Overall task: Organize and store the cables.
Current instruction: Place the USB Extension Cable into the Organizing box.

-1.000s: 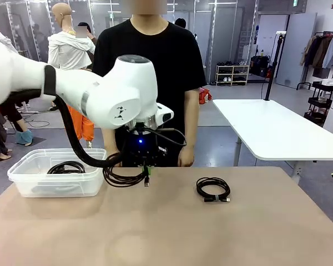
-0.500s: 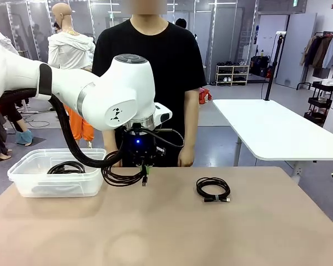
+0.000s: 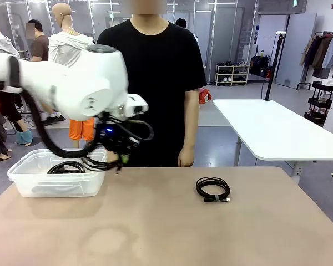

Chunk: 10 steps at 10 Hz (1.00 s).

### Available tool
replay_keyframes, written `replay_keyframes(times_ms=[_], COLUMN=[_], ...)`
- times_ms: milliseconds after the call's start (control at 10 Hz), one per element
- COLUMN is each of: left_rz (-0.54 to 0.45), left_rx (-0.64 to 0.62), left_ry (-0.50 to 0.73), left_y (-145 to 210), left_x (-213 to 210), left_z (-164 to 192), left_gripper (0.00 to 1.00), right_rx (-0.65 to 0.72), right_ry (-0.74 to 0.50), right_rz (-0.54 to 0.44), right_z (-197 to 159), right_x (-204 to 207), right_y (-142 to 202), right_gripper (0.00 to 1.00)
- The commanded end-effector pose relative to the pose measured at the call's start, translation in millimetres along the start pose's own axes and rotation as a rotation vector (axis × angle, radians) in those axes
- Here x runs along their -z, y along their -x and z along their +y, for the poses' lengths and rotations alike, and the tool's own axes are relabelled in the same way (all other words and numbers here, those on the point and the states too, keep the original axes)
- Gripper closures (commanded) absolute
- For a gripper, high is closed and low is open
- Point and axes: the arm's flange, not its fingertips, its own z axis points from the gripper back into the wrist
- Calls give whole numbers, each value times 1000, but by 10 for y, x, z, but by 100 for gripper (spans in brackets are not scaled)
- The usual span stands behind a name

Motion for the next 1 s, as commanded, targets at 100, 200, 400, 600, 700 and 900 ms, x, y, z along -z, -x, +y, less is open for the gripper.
replay_keyframes(times_ms=[100, 200, 400, 600, 700, 900], left_rz=[-14, -26, 1, 19, 31, 32], left_rx=[22, -8, -35, -32, -43, -88], left_ry=[33, 17, 53, 100, 96, 88], left_y=[225, 208, 182, 104, 48, -137], left_x=[0, 40, 181, 424, 527, 782], left_z=[1133, 1393, 1996, 2425, 2510, 2588], left_gripper=[86, 86, 86, 86, 86, 86], right_rx=[18, 18, 18, 18, 18, 18], right_ry=[8, 8, 8, 8, 8, 8], right_rz=[-13, -13, -13, -13, -13, -13], right_z=[-14, -14, -14, -14, -14, -14], right_x=[9, 9, 9, 9, 9, 9], right_y=[-15, -15, -15, -15, -15, -15], right_gripper=[0, 0, 0, 0, 0, 0])
